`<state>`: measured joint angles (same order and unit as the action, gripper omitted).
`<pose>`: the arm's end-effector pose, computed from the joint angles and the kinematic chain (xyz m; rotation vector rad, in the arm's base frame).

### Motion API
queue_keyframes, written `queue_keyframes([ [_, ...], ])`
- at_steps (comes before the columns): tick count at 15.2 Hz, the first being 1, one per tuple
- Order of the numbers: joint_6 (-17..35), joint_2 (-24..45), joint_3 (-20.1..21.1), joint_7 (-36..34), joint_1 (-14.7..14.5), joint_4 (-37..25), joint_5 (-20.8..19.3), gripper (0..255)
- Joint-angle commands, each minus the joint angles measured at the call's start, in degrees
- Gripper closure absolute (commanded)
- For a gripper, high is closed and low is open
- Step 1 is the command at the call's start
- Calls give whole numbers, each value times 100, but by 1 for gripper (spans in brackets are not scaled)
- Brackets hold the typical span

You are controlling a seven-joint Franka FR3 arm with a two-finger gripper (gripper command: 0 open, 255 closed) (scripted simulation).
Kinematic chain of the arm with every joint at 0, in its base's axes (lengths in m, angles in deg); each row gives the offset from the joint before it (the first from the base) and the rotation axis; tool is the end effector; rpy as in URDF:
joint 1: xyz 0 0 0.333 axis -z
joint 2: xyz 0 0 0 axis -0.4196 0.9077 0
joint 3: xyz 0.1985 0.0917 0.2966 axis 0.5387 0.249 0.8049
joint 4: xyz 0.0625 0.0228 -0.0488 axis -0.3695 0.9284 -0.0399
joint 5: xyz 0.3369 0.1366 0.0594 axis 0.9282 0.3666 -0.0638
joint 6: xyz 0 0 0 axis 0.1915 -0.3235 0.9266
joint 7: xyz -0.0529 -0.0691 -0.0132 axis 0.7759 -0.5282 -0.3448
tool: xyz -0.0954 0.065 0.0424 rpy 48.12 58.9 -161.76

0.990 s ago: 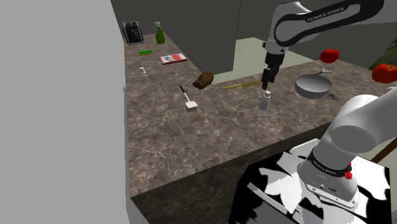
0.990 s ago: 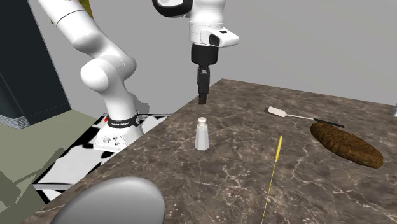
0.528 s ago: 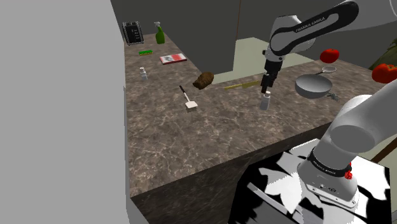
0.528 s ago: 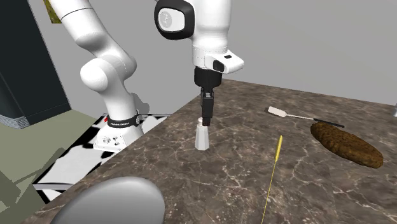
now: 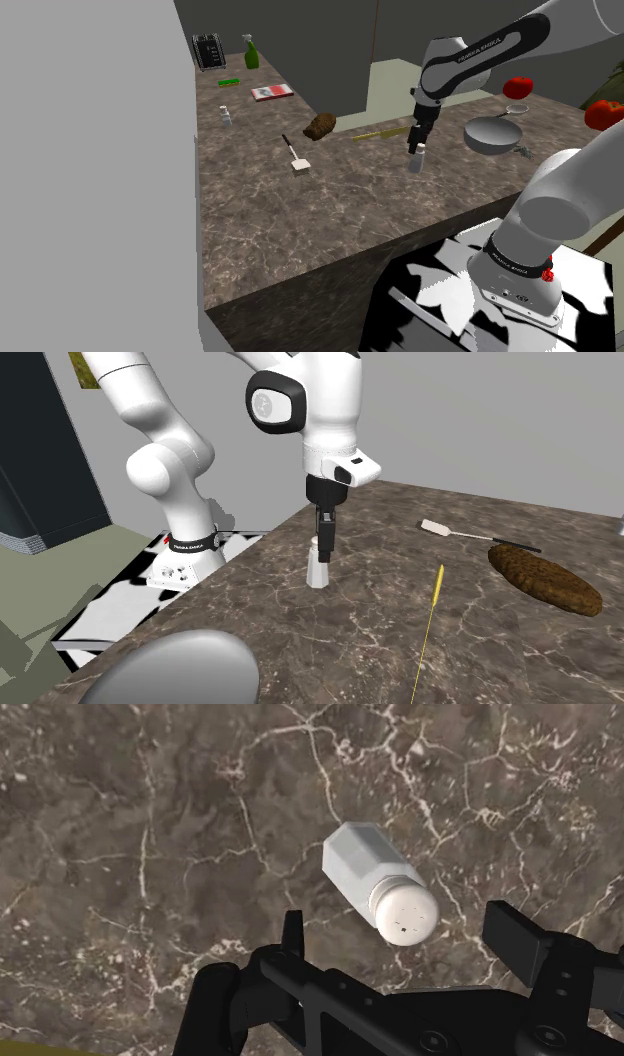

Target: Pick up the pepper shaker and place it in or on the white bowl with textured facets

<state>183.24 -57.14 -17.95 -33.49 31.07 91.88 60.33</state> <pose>0.3190 -0.1780 0.4125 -3.0686 -0.0007 0.0393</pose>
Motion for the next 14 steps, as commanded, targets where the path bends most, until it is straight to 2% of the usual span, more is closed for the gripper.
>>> queue_keyframes([
  [1, 7, 1, -3, 4, 2, 4, -1, 0],
  [4, 6, 1, -3, 3, 2, 4, -1, 0],
  [5, 6, 1, -3, 3, 2, 4, -1, 255],
  [14, 7, 2, -3, 4, 2, 4, -1, 255],
])
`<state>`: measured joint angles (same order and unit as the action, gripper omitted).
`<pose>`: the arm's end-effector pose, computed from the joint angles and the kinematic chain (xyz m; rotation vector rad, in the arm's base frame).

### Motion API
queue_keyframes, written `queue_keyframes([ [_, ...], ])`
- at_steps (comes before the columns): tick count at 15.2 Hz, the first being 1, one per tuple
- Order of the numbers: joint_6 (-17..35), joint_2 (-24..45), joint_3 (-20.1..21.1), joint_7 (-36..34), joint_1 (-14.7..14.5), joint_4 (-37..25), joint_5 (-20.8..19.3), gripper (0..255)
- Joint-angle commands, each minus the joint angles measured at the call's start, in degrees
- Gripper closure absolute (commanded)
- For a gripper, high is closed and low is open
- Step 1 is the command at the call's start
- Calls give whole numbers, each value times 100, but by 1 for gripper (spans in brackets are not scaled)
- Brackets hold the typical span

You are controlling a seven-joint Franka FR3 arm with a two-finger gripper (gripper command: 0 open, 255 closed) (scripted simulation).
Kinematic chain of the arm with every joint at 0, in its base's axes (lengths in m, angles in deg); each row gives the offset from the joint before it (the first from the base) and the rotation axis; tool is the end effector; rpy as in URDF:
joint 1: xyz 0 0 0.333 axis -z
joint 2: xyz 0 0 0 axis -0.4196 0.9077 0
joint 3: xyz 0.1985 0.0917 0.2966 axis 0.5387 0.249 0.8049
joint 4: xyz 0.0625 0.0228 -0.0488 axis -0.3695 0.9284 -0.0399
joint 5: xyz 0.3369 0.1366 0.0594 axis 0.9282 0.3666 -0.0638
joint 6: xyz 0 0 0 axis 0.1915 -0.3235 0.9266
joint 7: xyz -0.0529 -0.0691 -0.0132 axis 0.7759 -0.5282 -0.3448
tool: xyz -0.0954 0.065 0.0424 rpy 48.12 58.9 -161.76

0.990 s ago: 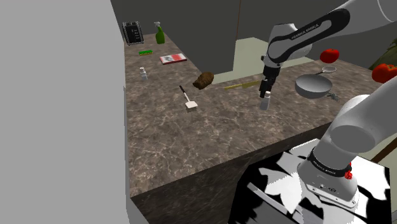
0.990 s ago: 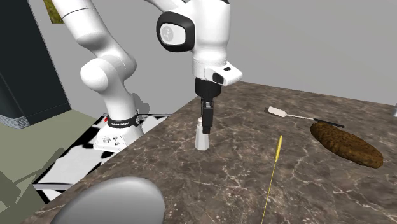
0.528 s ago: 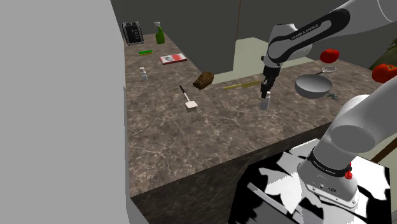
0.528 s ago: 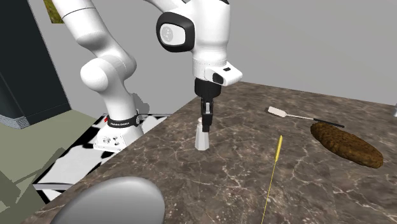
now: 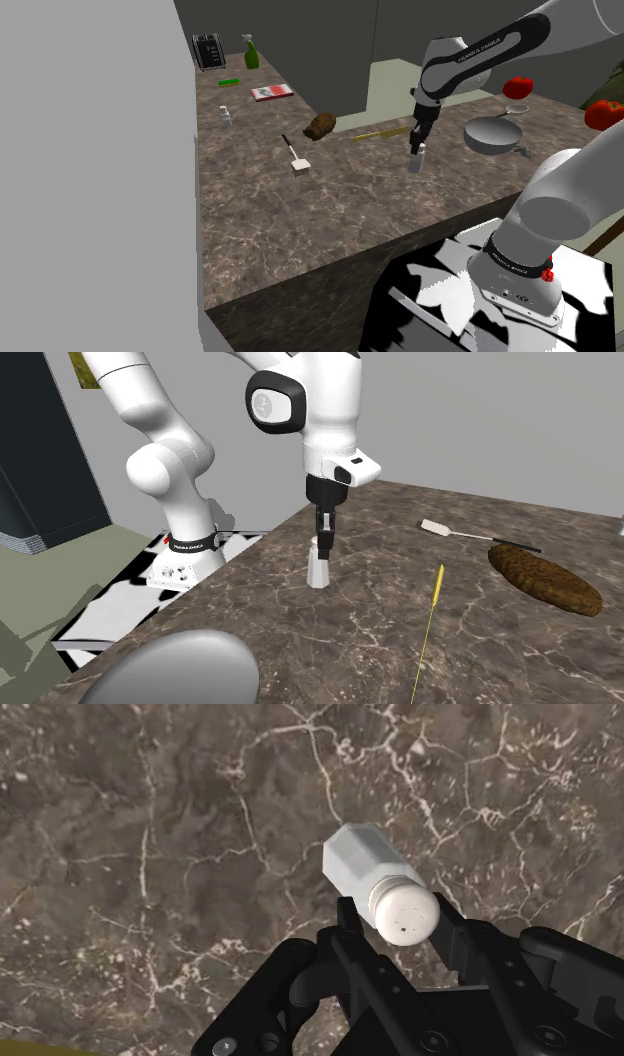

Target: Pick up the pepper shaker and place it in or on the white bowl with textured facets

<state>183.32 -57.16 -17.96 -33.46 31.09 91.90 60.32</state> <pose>0.3190 -0.1781 0.4126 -3.0691 -0.0009 0.0372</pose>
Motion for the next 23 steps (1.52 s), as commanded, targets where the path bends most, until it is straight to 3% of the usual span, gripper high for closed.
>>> queue_keyframes([
  [1, -92, -50, 14, -13, 6, -37, -9, 255],
  [23, -1974, -758, 289, -185, 29, -1226, -26, 255],
])
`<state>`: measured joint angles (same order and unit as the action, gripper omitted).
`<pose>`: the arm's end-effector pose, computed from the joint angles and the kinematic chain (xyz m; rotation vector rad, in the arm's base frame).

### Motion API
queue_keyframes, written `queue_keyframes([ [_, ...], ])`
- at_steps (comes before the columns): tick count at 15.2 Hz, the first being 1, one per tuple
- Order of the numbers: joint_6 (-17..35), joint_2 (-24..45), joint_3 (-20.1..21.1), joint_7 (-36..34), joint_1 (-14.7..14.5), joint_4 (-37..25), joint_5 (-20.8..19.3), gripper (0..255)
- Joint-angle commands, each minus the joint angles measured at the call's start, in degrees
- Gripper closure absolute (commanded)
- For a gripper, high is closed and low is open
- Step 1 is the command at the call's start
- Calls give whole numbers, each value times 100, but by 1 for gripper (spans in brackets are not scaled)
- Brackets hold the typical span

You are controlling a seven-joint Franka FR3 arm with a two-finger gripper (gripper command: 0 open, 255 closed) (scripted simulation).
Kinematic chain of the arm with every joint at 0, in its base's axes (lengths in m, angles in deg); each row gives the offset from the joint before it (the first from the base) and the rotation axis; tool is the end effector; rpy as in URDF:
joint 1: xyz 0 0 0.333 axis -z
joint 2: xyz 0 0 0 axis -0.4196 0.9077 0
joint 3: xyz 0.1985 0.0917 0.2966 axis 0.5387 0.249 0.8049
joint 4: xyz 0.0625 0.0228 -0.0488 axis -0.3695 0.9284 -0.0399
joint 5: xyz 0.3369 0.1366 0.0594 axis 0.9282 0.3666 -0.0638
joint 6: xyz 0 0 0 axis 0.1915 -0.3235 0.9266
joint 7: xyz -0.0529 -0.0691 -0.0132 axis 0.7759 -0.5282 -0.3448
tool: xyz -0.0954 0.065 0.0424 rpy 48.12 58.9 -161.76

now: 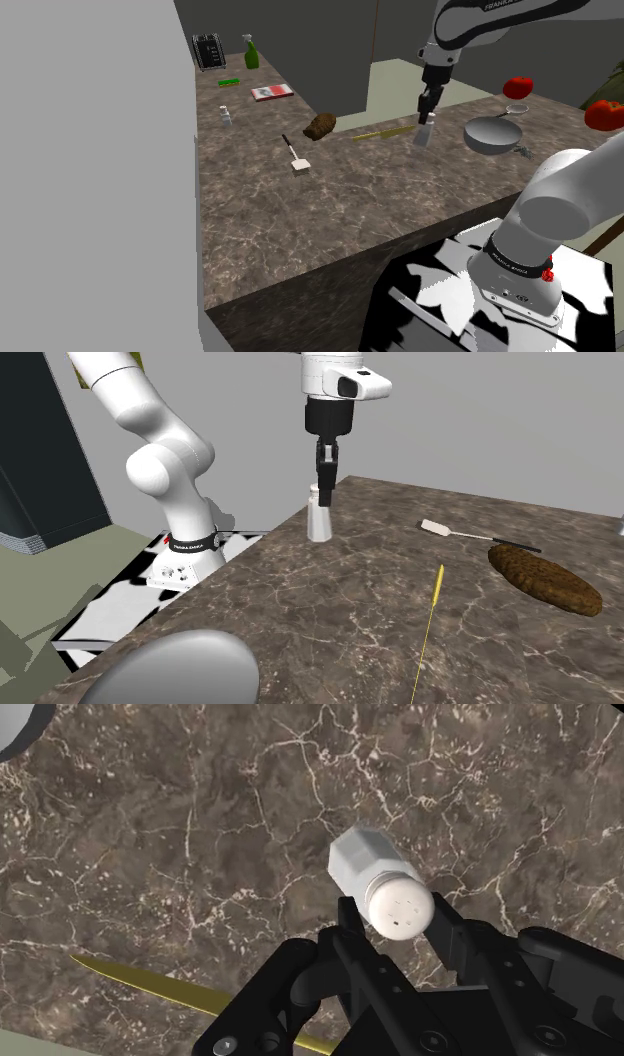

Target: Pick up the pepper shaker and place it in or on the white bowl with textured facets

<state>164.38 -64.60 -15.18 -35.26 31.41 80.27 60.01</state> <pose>0.3087 -0.1762 0.5185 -3.0691 -0.0006 0.0383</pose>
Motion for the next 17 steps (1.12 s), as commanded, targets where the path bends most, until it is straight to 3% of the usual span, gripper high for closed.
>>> queue_keyframes([
  [1, -161, -28, 22, -10, -5, -130, 9, 255],
  [10, -830, -87, 99, -35, -28, -742, 48, 255],
  [17, -1073, -43, -629, 928, 321, -1083, -323, 255],
])
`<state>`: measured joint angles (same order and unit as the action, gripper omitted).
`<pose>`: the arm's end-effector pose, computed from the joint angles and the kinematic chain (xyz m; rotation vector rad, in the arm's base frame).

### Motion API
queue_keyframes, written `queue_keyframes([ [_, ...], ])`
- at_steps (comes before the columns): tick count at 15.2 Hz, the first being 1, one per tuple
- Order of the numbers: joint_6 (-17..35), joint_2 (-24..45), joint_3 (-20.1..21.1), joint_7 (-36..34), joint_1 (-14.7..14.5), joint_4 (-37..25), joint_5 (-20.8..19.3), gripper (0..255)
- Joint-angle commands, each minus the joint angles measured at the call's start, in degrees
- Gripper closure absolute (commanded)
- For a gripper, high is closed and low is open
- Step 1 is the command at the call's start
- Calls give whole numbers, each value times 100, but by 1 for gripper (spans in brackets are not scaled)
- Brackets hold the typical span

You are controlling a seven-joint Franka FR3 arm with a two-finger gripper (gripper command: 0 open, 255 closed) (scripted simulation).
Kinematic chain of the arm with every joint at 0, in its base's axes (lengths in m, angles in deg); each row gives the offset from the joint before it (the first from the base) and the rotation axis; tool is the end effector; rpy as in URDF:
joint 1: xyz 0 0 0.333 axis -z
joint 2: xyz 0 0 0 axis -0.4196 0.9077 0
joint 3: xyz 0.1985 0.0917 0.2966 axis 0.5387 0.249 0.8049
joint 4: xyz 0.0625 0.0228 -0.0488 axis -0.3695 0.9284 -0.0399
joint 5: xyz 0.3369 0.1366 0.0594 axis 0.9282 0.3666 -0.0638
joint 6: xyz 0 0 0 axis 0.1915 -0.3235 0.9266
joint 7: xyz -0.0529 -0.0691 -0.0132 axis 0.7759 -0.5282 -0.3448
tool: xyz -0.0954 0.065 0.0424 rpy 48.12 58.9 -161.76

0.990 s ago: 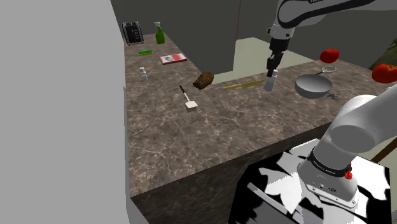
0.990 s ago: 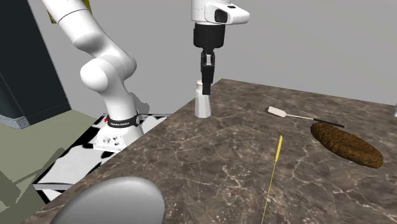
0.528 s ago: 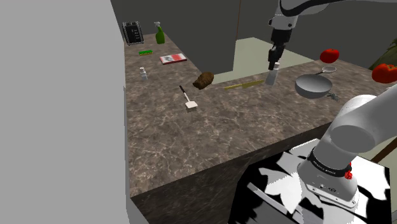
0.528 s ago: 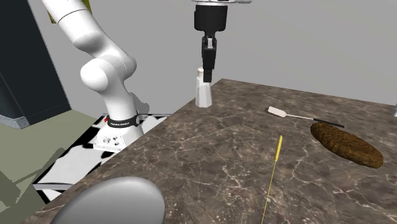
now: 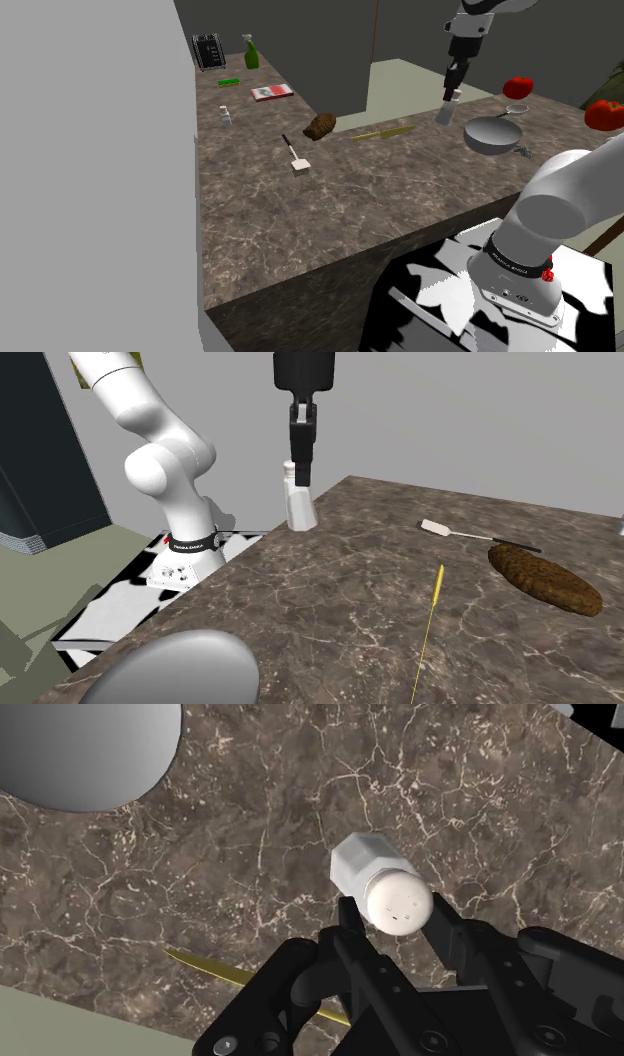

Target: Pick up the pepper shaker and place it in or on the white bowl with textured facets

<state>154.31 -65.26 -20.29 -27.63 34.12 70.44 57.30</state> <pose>0.2730 -0.2391 0.5763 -3.0689 0.0005 0.0388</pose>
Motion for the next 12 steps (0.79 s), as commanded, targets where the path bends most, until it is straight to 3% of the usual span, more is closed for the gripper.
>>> queue_keyframes([
  [1, -95, 57, -227, 309, 91, -173, -96, 255],
  [12, -332, 903, -1580, 2038, 350, -1375, -249, 255],
])
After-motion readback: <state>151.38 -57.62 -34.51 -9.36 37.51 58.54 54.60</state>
